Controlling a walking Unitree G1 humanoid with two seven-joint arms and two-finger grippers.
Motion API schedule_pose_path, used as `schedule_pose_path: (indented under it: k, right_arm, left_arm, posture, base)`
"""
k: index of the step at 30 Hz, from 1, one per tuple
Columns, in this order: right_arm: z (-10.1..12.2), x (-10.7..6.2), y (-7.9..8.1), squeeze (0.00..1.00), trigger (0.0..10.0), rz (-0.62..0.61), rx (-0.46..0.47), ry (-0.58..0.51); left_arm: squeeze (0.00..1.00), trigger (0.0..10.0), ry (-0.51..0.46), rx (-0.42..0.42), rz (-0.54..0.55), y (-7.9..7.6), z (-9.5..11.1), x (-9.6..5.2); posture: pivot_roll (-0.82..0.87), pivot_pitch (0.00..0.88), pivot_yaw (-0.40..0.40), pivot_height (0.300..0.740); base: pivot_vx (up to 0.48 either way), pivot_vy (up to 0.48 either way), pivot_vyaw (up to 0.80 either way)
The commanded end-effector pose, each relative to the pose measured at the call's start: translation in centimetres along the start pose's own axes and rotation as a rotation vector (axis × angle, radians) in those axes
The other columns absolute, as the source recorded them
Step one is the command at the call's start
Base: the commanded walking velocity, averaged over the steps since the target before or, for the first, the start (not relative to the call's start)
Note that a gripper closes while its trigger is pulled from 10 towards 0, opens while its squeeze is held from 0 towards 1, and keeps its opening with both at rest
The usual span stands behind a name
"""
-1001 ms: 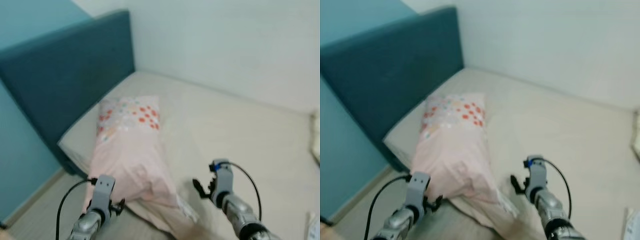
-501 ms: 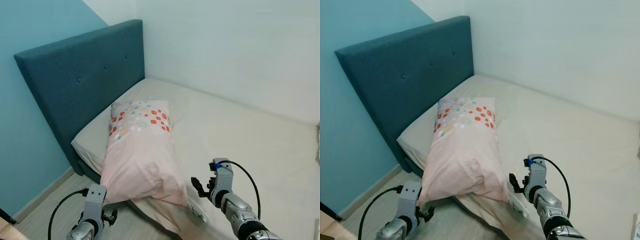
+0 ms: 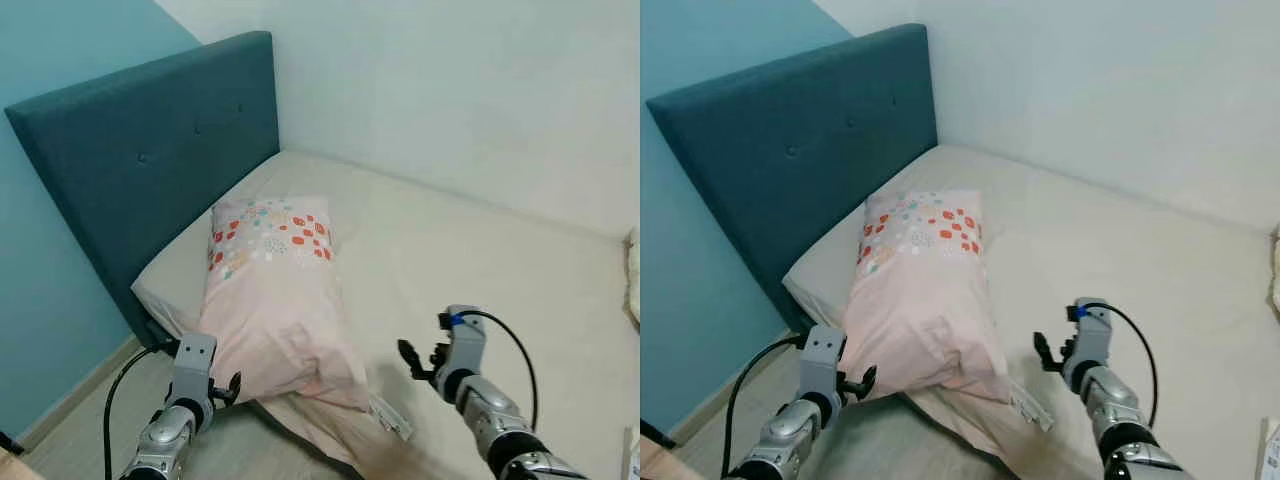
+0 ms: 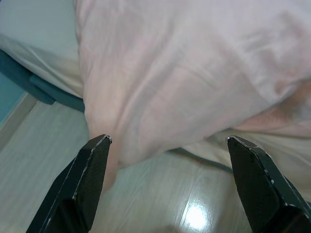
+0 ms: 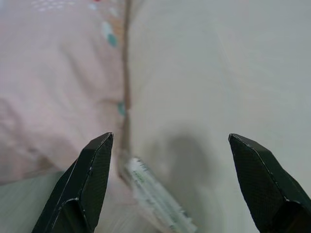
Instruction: Clean up the room
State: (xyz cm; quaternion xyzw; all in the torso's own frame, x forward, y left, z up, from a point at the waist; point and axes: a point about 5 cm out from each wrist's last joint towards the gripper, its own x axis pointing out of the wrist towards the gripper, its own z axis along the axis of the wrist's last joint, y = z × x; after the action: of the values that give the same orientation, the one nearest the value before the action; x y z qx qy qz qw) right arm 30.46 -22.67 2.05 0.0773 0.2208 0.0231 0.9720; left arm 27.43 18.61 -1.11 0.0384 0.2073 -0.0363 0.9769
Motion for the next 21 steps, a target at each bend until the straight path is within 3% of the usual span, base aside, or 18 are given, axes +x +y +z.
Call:
schedule_pose_path:
  k: [1,12,21]
  right_arm:
    - [-0.6,-0.2,-0.2,0.00,10.0,-0.018,0.033,0.011]
    - [0.2,-0.4,-1.1,0.00,10.0,-0.018,0.068,-0.029]
    - [1.3,-0.6,-2.1,0.00,10.0,-0.047,0.086,-0.068]
  left_arm:
    - [0.00,10.0,0.018,0.027,0.020,0.8,-0.7,-0.5]
    - [0.00,10.0,0.009,0.038,0.216,5.0,0.1,-0.9]
    - [0.00,10.0,-0.011,0.054,0.215,5.1,0.5,-0.9]
  posture:
    - [-0.01,0.055,-0.010,0.651]
    - [0.00,0.060,-0.007,0.601]
    - [0.00,0.078,0.008,0.561]
  base:
    - [0.000,0.000,0.00]
    - [0.000,0.000,0.00]
    - [0.000,0.000,0.00]
